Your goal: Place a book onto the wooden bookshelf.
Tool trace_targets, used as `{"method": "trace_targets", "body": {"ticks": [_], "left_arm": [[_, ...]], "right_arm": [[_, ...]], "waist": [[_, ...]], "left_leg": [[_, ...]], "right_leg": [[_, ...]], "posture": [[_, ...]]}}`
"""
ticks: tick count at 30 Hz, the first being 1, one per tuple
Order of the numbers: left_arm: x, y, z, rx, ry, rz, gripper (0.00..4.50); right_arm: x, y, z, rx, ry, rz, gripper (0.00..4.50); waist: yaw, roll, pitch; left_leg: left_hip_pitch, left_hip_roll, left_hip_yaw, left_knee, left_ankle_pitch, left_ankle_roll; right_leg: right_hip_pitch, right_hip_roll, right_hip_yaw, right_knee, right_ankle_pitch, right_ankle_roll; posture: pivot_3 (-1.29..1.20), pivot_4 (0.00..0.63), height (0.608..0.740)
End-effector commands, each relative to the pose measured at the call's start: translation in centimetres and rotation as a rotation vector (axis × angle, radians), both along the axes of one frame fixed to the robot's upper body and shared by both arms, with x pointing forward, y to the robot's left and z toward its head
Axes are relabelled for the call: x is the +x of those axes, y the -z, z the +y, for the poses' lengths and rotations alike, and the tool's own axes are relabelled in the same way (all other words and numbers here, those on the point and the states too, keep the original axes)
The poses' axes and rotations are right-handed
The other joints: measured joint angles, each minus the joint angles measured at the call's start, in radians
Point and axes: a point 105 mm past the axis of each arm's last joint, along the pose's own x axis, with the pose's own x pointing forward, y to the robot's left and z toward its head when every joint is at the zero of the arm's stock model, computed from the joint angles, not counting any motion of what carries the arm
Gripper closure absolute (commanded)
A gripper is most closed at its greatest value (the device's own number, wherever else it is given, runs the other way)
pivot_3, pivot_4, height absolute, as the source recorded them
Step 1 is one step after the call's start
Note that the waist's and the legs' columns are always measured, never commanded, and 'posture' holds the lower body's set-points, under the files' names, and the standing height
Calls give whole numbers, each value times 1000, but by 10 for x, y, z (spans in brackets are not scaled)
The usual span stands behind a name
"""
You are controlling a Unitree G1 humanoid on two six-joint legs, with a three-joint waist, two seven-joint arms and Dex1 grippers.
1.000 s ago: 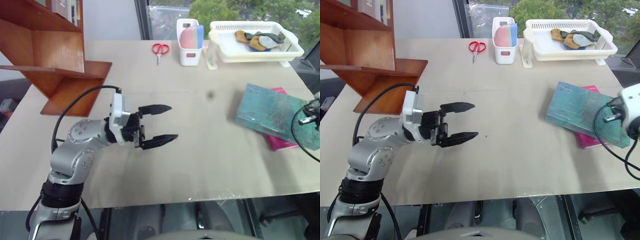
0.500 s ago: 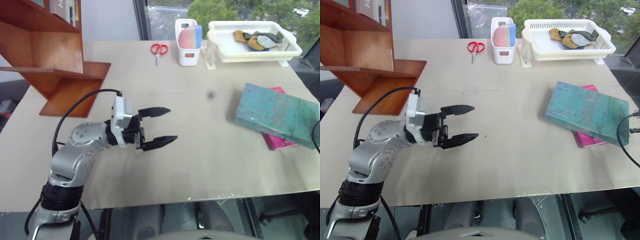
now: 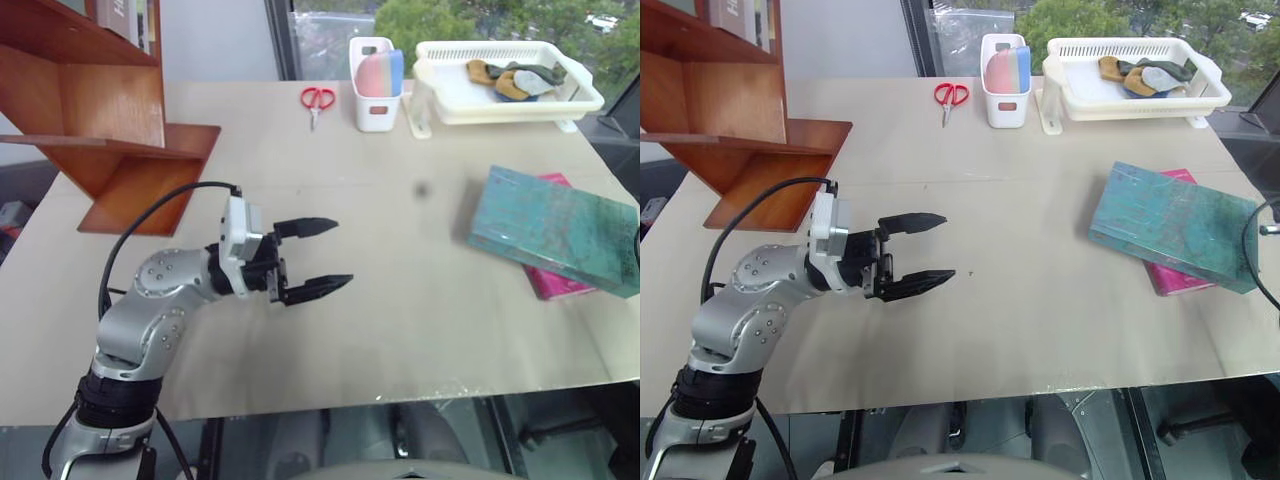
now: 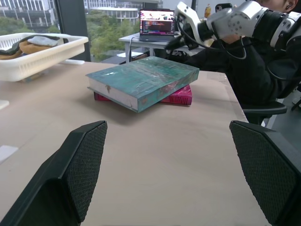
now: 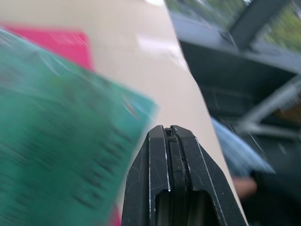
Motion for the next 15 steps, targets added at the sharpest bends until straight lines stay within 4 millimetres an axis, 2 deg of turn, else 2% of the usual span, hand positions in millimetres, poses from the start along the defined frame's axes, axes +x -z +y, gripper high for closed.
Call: {"method": "trace_targets", "body": {"ticks": [1, 3, 6, 11, 15], "left_arm": [[-4, -12, -1, -6, 10, -56, 0], [-4, -12, -1, -7, 6, -59, 0], [-4, -12, -1, -7, 2, -59, 0], [-5, -11, 1, -9, -8, -52, 0], [-5, -10, 1, -11, -8, -50, 0]], "right_arm": [[2, 25, 12, -28, -57, 118, 4437], [-4, 47, 7, -51, -36, 214, 4437], [-9, 64, 11, -51, -58, 286, 4437], [-3, 69, 47, 5, -204, 288, 4437], [2, 72, 67, 28, -236, 287, 4437]], "waist": [[3, 0, 0], [6, 0, 0], [5, -4, -3], [3, -12, -8], [-9, -16, -10]], "left_leg": [[0, 0, 0, 0, 0, 0], [0, 0, 0, 0, 0, 0], [0, 0, 0, 0, 0, 0], [1, 1, -2, 1, 0, 0], [2, 2, -1, 1, 0, 0]], "right_leg": [[0, 0, 0, 0, 0, 0], [0, 0, -1, 0, 0, 0], [1, 0, -1, 0, 0, 0], [2, 0, -2, 0, 0, 0], [2, 1, -1, 0, 0, 0]], "posture": [[0, 150, 740], [0, 150, 740], [0, 150, 740], [0, 150, 740], [0, 150, 740]]}}
